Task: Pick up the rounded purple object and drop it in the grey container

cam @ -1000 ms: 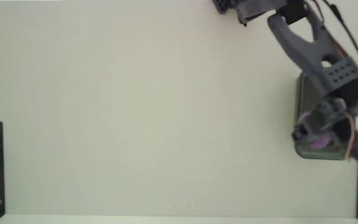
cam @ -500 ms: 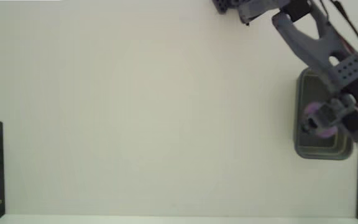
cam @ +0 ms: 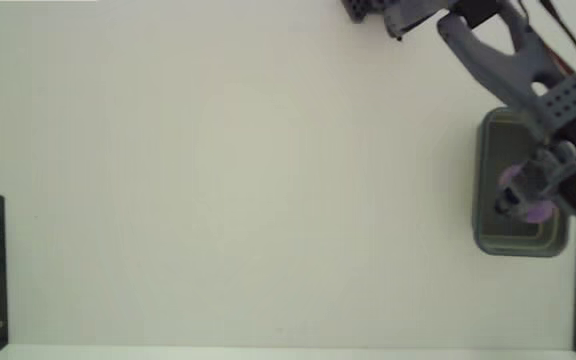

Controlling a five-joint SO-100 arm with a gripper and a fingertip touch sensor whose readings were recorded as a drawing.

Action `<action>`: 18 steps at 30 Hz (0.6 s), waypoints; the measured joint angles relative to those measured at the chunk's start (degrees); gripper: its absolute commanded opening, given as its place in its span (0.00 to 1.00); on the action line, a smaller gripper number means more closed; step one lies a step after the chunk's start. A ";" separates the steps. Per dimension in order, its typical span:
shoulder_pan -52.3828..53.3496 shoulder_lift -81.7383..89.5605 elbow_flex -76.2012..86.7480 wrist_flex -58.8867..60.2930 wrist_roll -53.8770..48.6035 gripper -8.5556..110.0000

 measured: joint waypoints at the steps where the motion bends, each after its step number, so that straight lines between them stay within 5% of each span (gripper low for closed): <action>1: 0.00 0.00 0.00 0.00 0.00 0.45; 12: 0.00 0.00 0.00 0.00 0.00 0.45; 13: 0.00 0.00 0.00 0.00 0.00 1.00; 18: 0.00 0.00 0.00 0.00 0.00 1.00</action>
